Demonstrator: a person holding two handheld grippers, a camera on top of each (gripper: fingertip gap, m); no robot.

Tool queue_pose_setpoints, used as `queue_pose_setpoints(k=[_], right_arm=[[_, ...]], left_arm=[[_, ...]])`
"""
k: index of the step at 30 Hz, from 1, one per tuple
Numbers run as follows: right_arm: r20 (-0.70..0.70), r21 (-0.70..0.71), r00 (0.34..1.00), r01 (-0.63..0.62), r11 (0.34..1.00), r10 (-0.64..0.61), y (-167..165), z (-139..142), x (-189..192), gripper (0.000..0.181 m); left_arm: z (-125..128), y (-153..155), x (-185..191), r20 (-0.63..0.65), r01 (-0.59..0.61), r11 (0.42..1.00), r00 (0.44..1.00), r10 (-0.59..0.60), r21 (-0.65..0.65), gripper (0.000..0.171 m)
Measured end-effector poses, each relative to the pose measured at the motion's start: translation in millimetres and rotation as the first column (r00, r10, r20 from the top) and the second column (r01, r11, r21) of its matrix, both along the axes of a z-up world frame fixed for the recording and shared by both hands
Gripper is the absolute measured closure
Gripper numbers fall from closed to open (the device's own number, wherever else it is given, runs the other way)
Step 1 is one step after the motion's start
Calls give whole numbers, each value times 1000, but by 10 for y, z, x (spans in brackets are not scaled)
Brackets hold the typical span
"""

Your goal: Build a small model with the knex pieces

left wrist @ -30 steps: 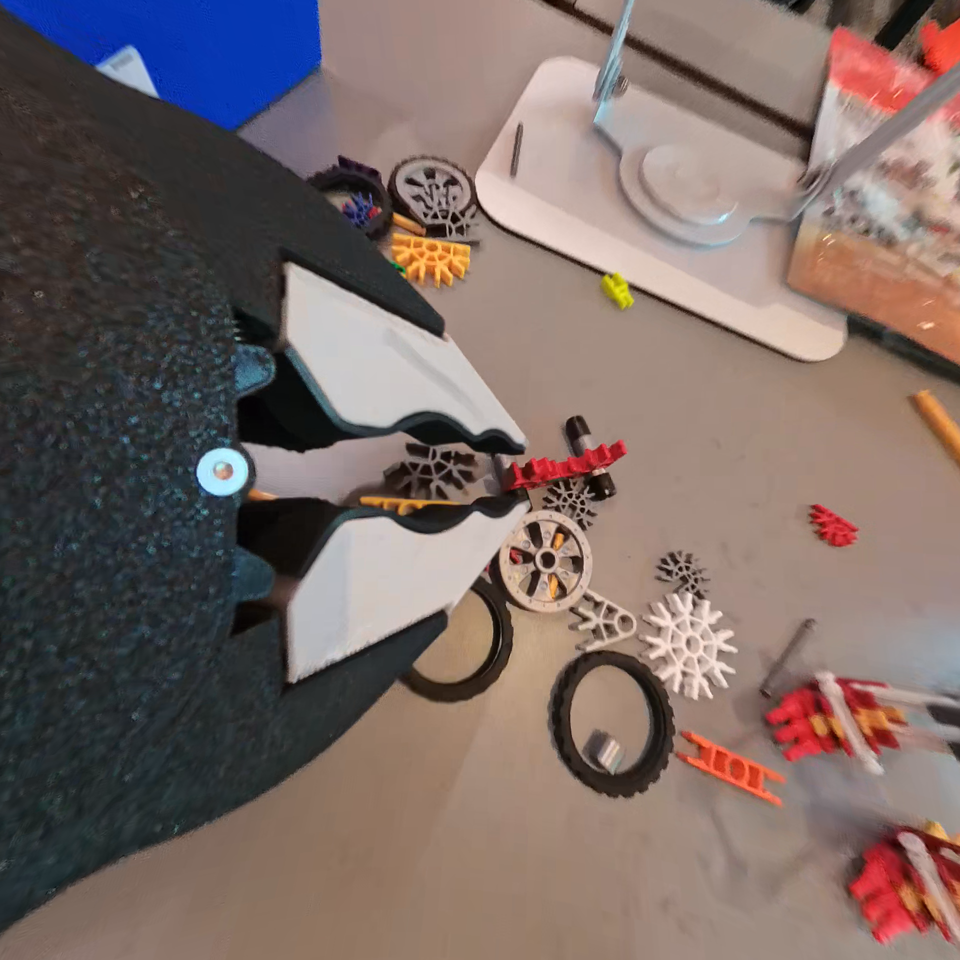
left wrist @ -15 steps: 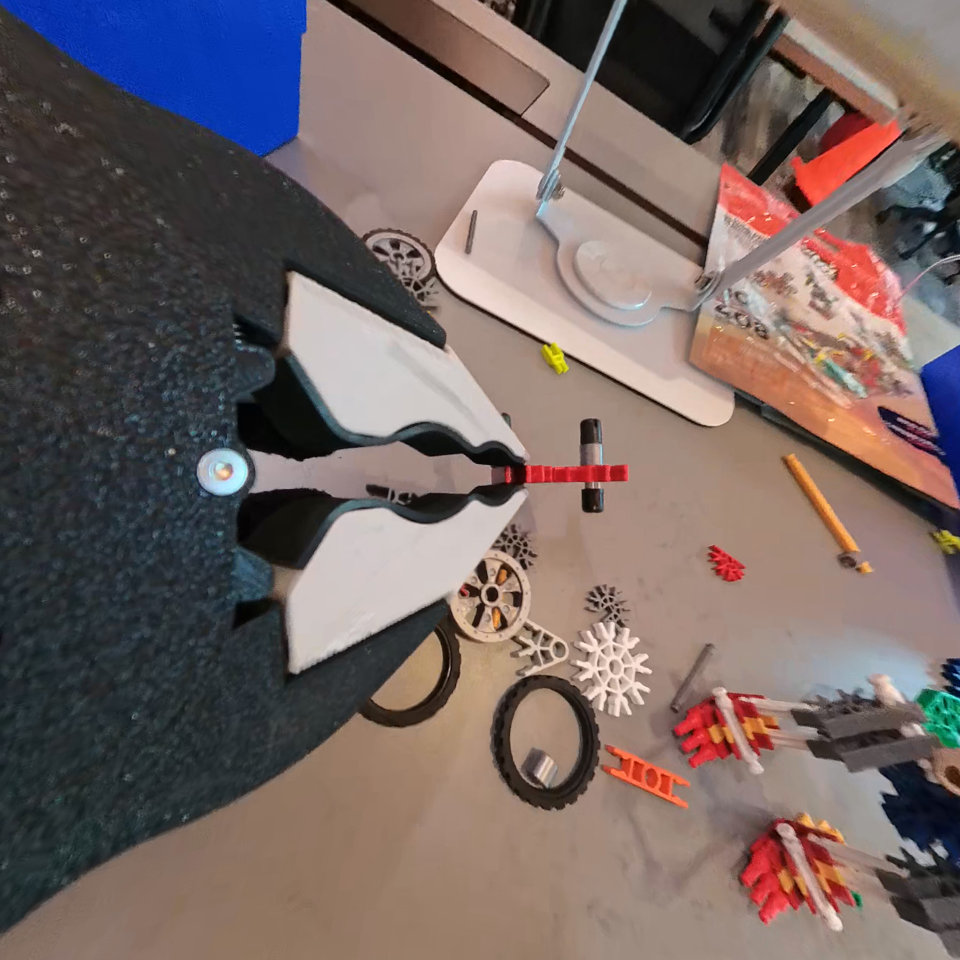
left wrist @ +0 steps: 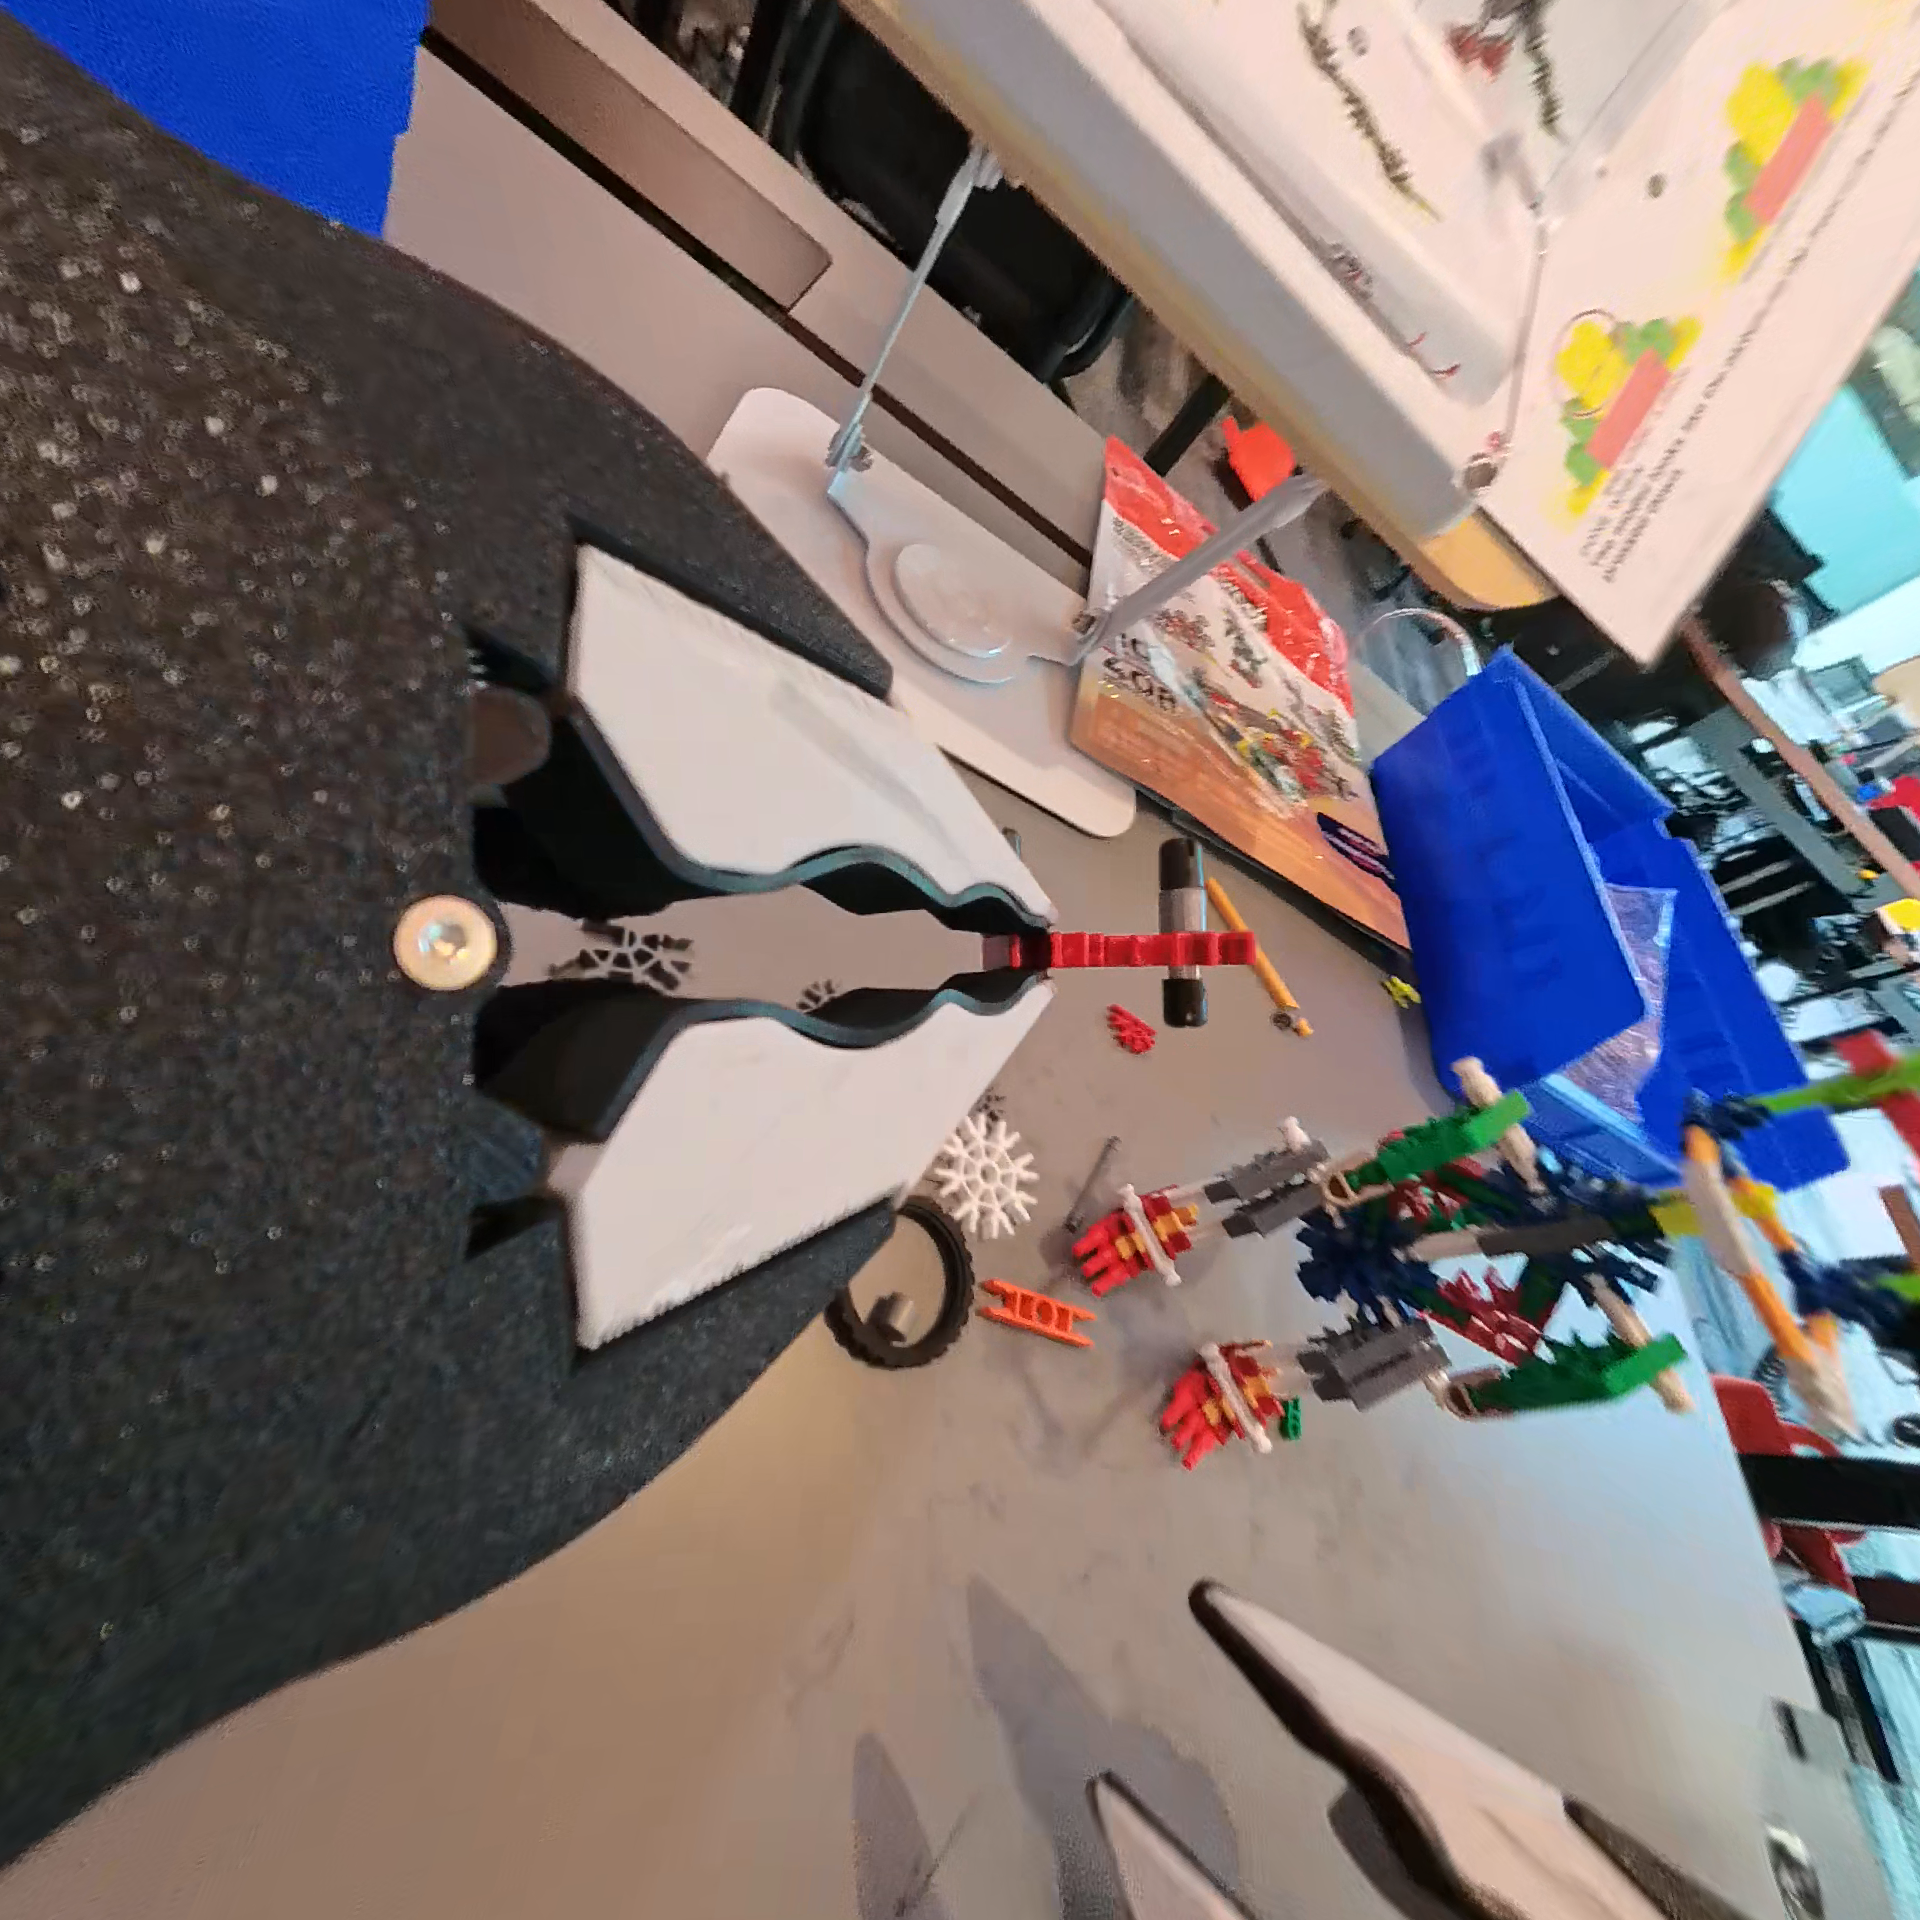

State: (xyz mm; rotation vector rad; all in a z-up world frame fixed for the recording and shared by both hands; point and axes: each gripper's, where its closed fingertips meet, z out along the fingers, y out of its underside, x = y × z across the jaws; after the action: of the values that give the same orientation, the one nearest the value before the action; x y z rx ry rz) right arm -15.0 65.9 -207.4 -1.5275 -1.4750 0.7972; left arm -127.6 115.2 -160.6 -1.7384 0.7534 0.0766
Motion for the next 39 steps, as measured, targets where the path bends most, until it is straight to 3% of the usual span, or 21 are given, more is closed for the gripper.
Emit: queue_pose_setpoints(k=[14, 26, 39], right_arm=[[-259, -160, 959, 78, 984, -118, 37, 457, -31, 147], [-460, -382, 857, 48, 923, -235, 125, 763, 60, 142], [-533, -402, 815, -8, 915, -228, 95, 917, 53, 143]], left_arm=[[420, -399, 509, 14, 123, 974, 992, -128, 189, 168], [433, -522, 893, 63, 170, 948, 979, -193, 267, 168], [406, -521, 997, -109, 202, 917, 979, -174, 344, 168]])
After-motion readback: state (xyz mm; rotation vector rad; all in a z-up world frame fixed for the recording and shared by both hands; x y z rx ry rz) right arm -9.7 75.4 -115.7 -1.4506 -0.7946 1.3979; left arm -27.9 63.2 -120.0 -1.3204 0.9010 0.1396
